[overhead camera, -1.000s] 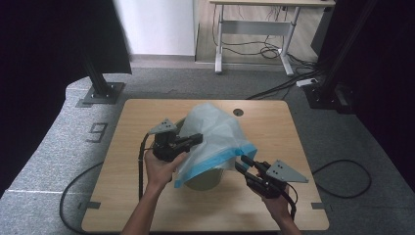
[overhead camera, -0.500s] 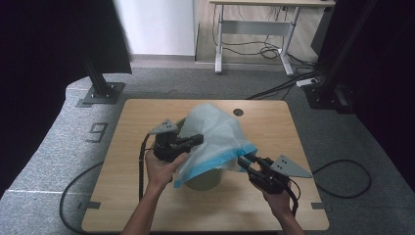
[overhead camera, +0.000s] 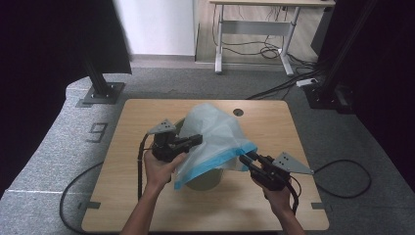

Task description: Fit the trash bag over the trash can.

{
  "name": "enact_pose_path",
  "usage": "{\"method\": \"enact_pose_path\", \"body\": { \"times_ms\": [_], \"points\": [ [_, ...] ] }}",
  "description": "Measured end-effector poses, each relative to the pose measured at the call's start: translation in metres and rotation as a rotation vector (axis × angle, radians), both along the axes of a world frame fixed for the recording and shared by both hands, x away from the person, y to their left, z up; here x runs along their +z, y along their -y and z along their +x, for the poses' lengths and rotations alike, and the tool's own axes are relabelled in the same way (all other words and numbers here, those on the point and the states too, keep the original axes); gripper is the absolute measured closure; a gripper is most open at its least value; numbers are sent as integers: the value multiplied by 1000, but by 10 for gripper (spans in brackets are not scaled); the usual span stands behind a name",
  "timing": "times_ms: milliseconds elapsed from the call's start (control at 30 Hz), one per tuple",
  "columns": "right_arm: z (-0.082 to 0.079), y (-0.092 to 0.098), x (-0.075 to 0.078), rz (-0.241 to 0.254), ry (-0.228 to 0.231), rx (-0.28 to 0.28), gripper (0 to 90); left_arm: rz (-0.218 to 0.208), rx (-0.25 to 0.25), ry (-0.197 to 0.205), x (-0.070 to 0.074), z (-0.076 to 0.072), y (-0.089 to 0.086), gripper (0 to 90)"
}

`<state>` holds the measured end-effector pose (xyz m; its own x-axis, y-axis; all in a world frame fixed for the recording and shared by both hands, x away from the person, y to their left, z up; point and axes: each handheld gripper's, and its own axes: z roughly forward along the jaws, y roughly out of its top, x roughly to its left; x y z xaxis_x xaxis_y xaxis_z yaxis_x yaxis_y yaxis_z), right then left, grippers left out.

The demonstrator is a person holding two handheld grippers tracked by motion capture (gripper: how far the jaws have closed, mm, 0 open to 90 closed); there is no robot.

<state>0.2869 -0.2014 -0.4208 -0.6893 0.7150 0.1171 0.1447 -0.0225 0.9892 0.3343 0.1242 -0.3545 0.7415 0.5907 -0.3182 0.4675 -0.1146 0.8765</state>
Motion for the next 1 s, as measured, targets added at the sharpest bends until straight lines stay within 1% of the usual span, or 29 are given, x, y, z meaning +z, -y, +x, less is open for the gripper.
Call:
{"method": "enact_pose_path", "body": {
  "times_ms": [200, 367, 433, 500, 533, 567, 633, 667, 800, 1000],
  "points": [
    [-1, -4, 5, 15, 0, 18, 646, 0, -3, 2, -1, 0, 3, 898],
    [-3, -6, 6, 24, -2, 20, 641, 1, -2, 1, -1, 0, 2, 898],
    [-3, -6, 6, 30, -10, 13, 653, 5, -9, 0, -1, 0, 3, 898],
    [-2, -6, 7, 37, -16, 15, 668, 6, -11, -1, -1, 0, 4, 898],
    [0, -5, 7, 49, -29, 15, 725, 9, -14, -1, -2, 0, 5, 898],
    [1, -5, 8, 51, -30, 14, 768, 9, -15, -2, -3, 0, 6, 898],
    [0, -6, 8, 28, -23, -6, 869, 8, -11, -3, -3, 0, 5, 898],
    [0, -6, 9, 19, -14, -12, 887, 3, -6, -3, -3, 0, 4, 898],
    [-2, -6, 9, -4, -2, -12, 889, -4, 4, 3, -2, 1, 2, 899],
    [-2, -2, 7, -18, -14, -8, 890, -15, 22, 19, 0, 1, -1, 899]
  ]
}}
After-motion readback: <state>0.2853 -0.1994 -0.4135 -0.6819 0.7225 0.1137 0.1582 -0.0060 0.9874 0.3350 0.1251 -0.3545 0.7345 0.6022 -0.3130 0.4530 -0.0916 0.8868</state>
